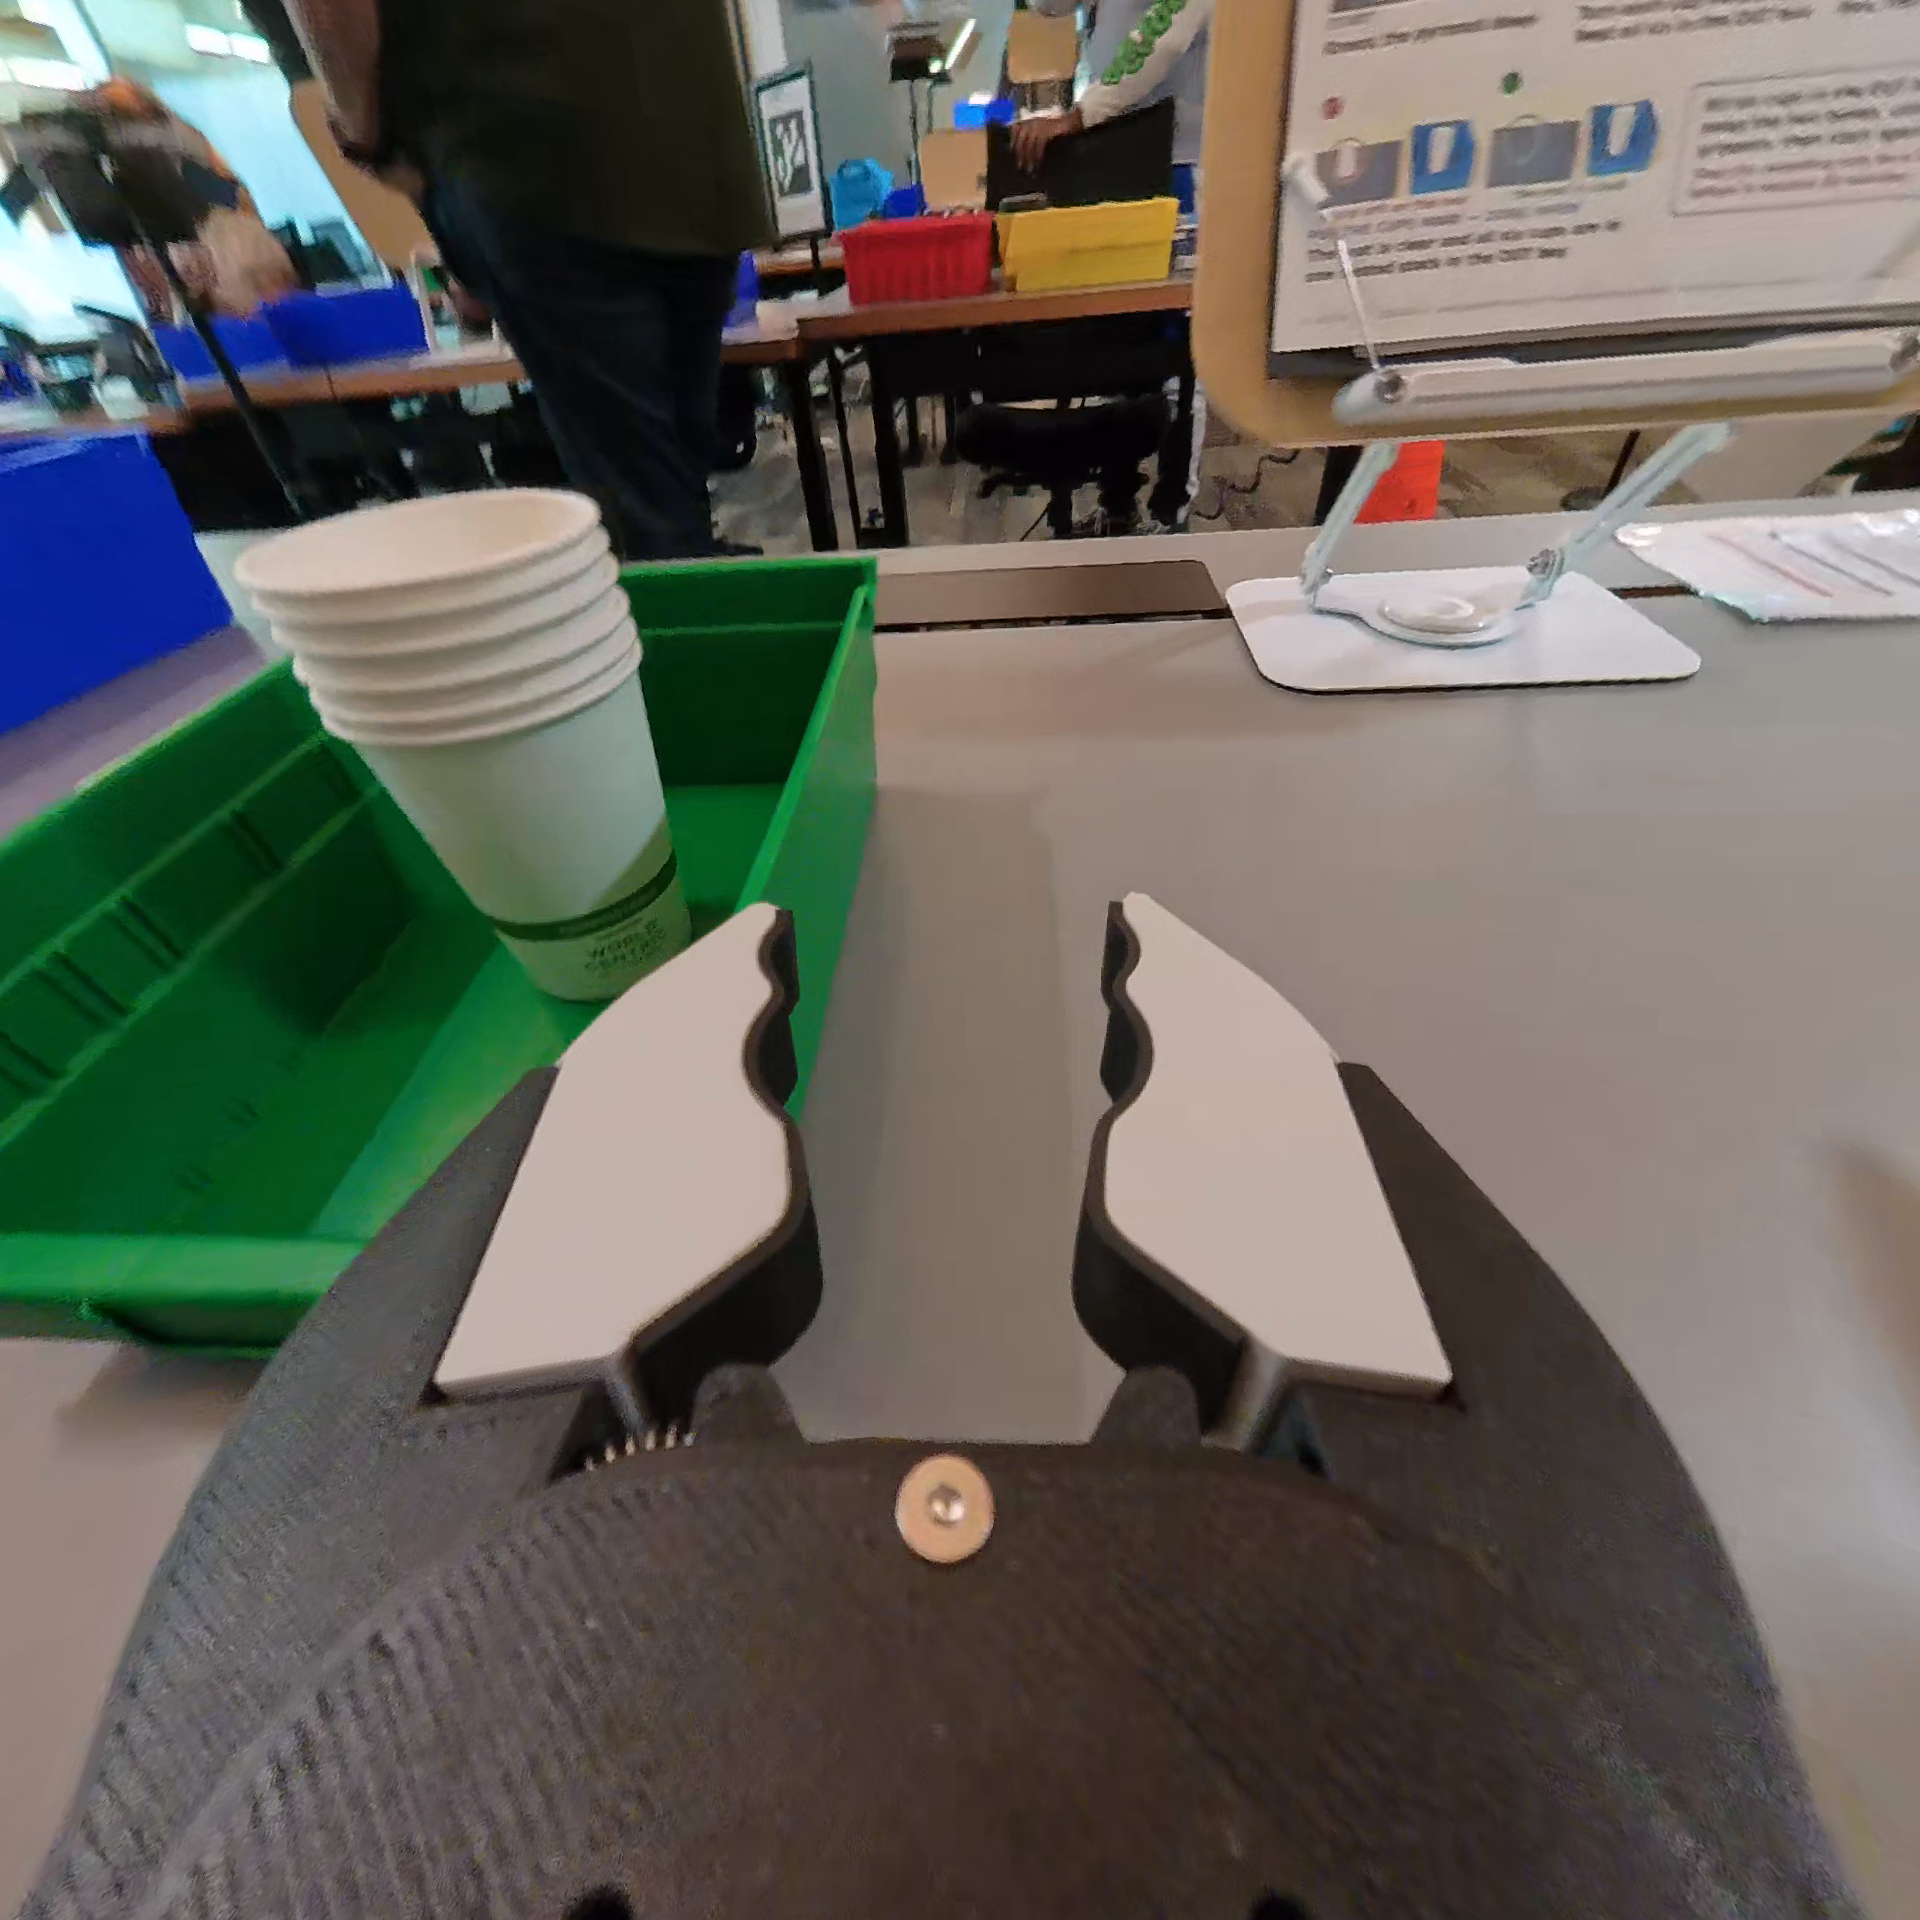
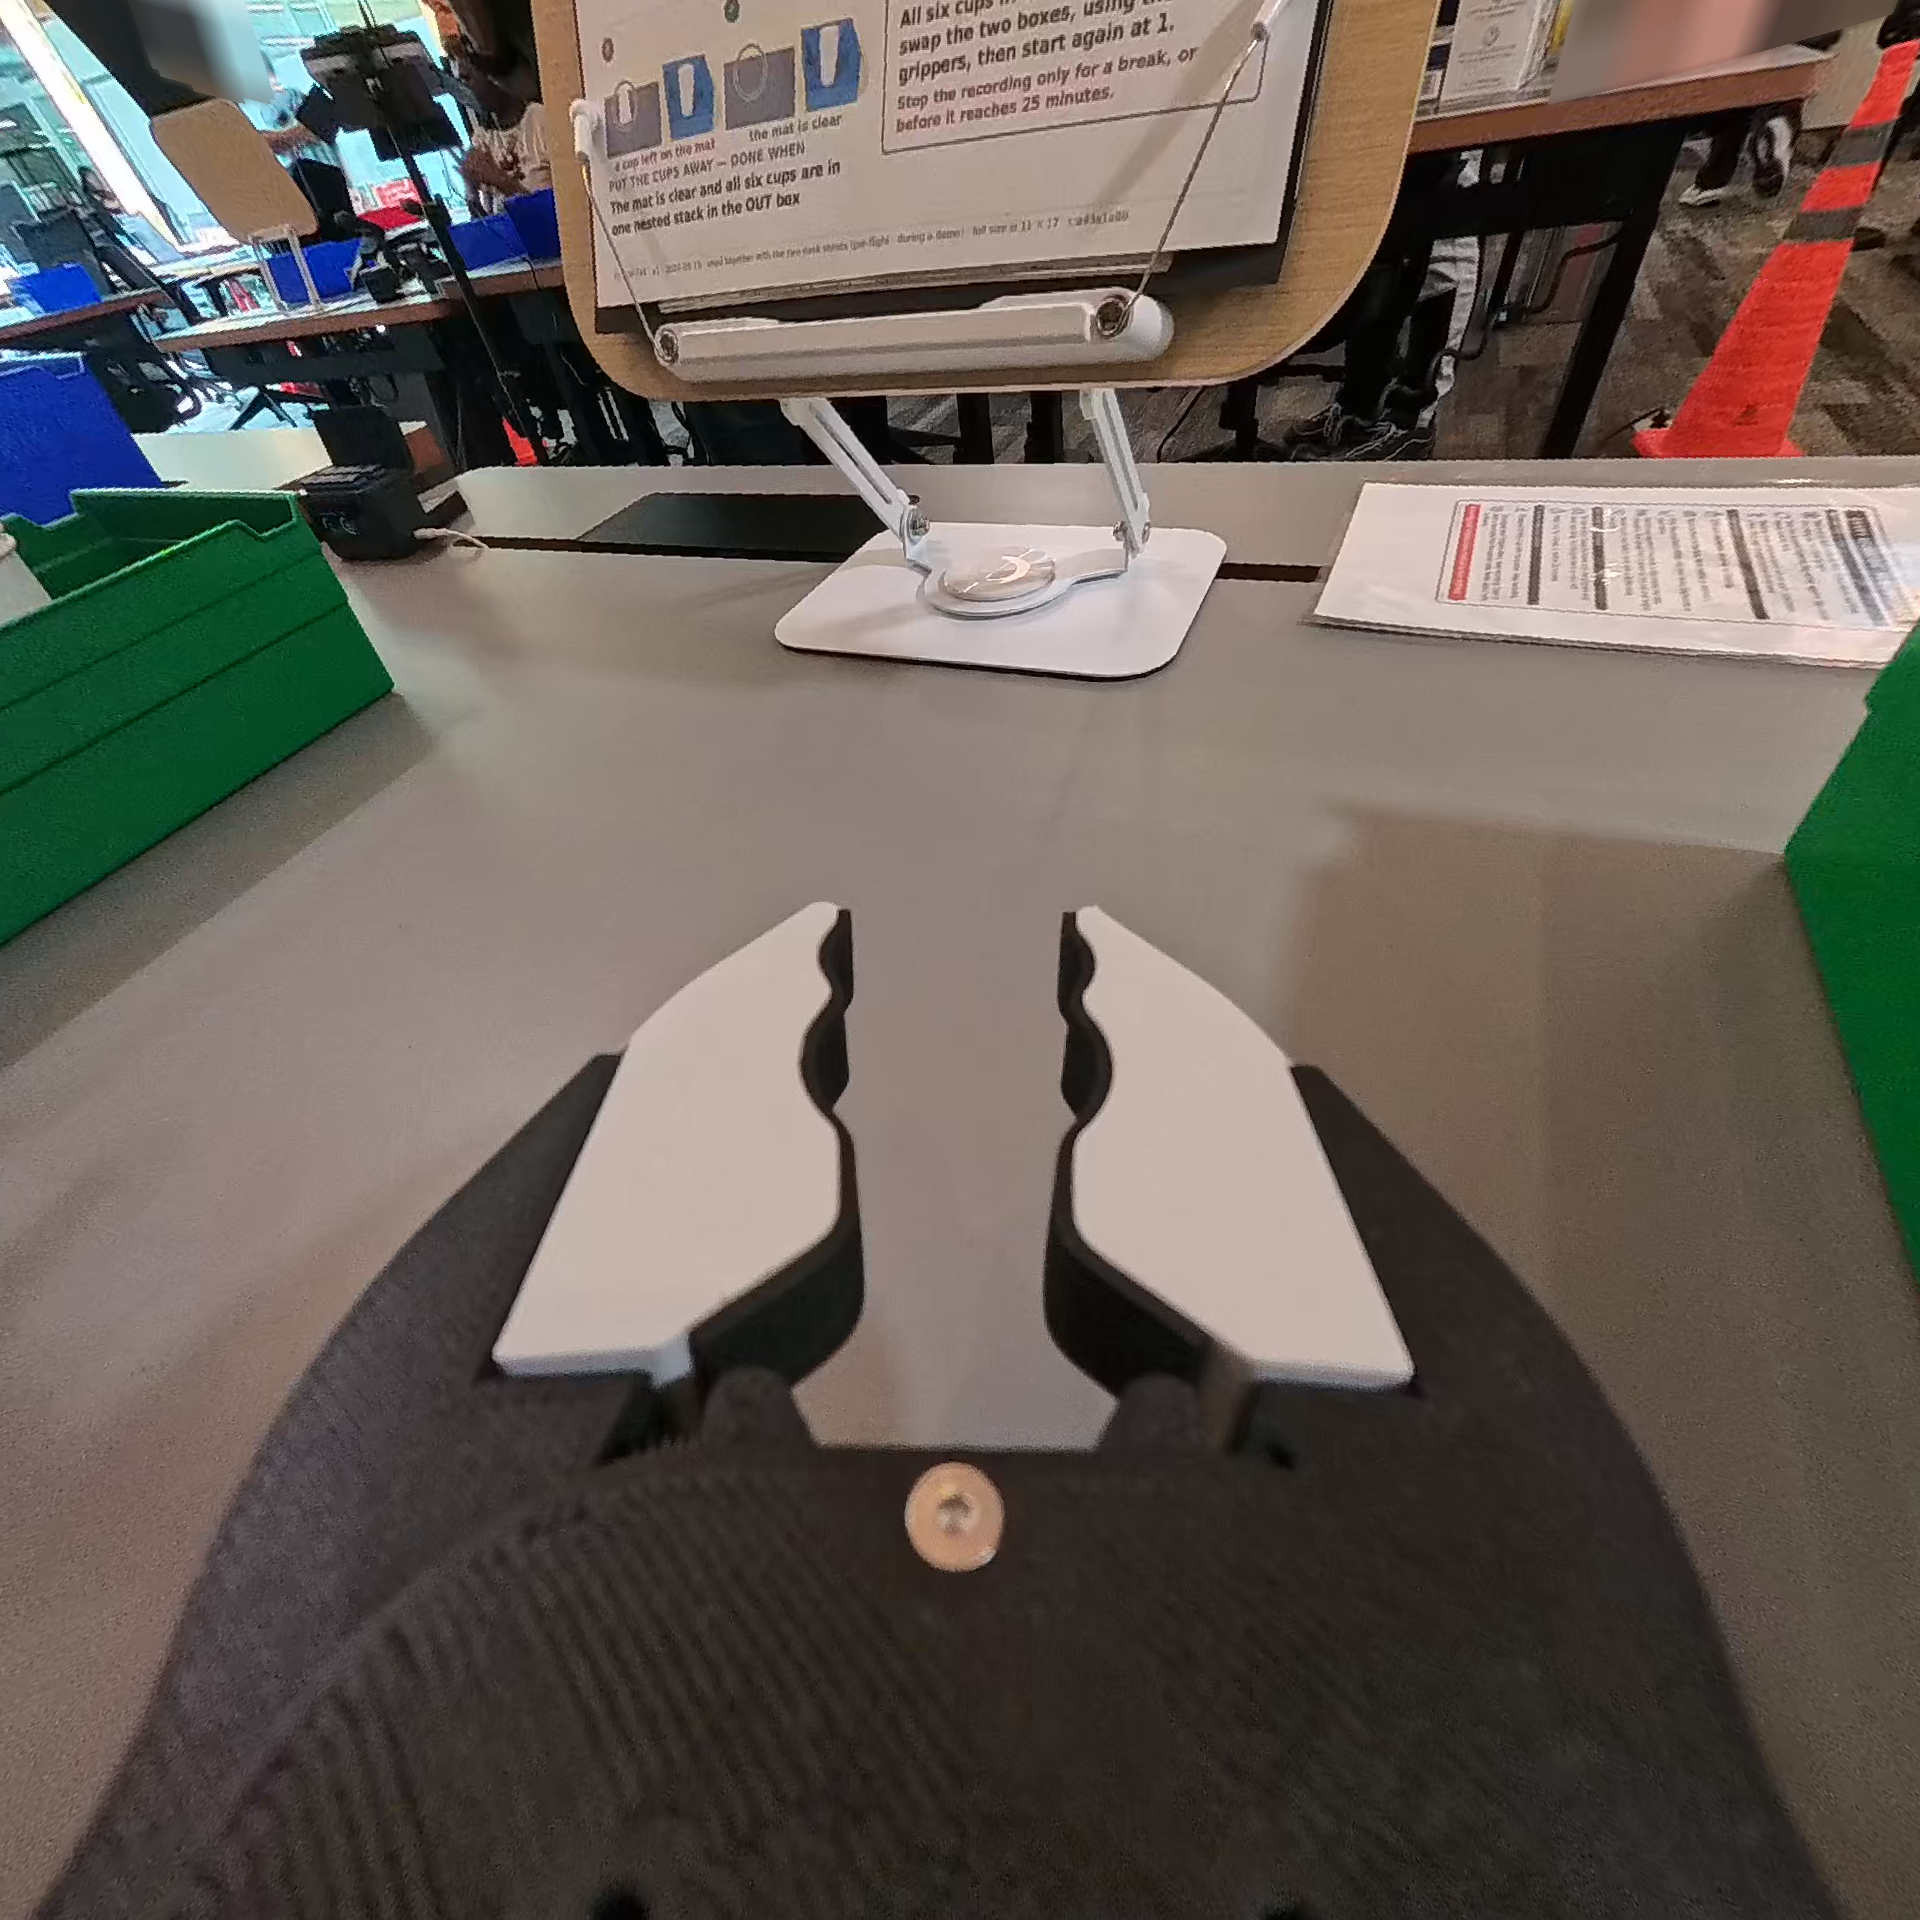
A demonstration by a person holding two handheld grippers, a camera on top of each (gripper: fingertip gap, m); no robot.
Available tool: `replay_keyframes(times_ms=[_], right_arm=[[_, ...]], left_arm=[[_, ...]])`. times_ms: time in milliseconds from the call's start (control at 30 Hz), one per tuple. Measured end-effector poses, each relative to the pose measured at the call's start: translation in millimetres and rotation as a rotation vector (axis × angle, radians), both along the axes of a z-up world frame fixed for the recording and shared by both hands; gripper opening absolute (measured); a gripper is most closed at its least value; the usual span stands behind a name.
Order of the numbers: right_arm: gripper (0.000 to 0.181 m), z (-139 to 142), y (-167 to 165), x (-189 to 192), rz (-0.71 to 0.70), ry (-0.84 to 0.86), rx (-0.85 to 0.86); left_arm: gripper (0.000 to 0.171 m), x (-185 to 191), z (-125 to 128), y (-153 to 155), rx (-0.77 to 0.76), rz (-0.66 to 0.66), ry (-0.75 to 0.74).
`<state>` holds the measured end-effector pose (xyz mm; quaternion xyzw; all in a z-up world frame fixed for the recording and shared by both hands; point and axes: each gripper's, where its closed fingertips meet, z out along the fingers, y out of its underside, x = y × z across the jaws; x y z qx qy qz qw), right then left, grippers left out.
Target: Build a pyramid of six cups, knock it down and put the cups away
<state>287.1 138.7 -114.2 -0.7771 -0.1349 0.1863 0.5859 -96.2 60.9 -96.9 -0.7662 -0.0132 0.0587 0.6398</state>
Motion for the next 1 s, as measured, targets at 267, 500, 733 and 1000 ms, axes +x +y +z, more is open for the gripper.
replay_keyframes(times_ms=[267,500,733,1000], right_arm=[[0.039,-1.1,0.9,1.0,0.000,0.012,-0.008],[0.039,-0.9,0.5,1.9,-0.002,0.023,-0.011],[0.039,-1.4,0.2,1.2,0.002,0.024,-0.014],[0.039,-1.8,0.8,1.5,0.003,0.038,-0.021]], left_arm=[[0.052,14.4,1.4,2.8,0.023,-0.042,0.064],[0.048,-2.9,-1.4,1.6,0.004,0.016,0.049],[0.017,-30.4,-13.9,0.3,-0.063,0.070,0.013],[0.037,-51.3,-2.9,-6.2,-0.018,0.140,0.009]])
